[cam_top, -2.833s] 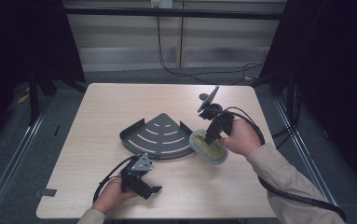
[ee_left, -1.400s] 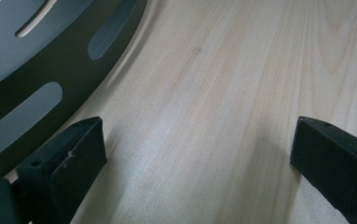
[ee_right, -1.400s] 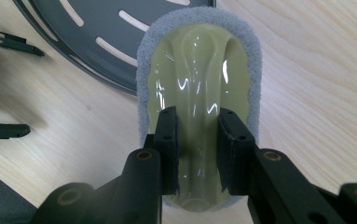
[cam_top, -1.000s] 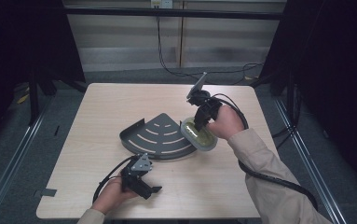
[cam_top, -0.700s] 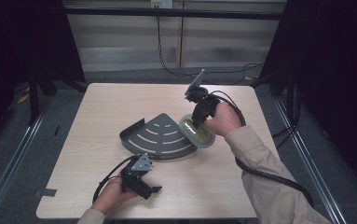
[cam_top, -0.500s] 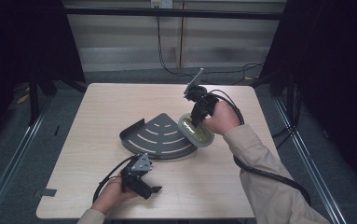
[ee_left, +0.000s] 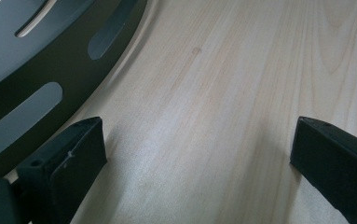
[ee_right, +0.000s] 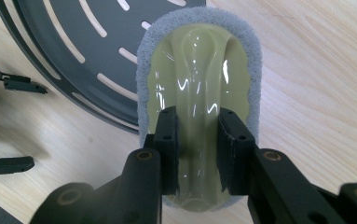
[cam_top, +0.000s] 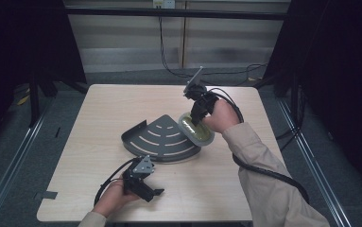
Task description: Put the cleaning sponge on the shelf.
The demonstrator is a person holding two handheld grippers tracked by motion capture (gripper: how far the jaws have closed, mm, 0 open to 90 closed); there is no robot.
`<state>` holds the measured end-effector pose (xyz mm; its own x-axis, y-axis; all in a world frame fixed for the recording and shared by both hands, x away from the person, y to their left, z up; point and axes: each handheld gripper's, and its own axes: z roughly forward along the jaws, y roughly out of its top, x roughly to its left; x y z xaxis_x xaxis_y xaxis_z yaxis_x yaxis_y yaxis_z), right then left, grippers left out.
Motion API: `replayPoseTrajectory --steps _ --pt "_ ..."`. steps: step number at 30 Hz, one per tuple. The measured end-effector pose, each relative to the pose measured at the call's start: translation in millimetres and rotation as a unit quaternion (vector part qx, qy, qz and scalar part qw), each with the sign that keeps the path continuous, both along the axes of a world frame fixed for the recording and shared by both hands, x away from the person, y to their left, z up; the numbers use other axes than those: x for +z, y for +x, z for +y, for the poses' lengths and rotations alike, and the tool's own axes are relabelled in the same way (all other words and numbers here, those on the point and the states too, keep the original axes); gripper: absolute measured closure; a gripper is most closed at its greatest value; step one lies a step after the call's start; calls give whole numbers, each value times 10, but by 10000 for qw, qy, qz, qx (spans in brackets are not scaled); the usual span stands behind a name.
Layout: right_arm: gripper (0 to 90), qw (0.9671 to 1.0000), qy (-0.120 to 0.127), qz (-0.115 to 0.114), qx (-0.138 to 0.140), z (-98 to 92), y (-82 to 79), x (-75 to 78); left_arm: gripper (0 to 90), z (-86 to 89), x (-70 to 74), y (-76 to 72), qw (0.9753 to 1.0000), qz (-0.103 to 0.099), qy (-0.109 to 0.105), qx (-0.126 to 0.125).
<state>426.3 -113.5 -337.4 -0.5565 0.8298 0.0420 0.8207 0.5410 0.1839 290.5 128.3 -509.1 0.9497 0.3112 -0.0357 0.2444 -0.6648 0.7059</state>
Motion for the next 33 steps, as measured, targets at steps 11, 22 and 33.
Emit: replayPoseTrajectory --steps 11,22,33 --pt "719 10000 -6 -13 -51 82 72 -3 27 0 0 0 10000 -2 -4 -3" --pt "719 10000 -26 -22 -52 193 129 -28 26 0 0 0 10000 0 5 -2" --pt "720 10000 -28 7 -79 247 190 -59 26 1 1 -2 10000 11 10 3"
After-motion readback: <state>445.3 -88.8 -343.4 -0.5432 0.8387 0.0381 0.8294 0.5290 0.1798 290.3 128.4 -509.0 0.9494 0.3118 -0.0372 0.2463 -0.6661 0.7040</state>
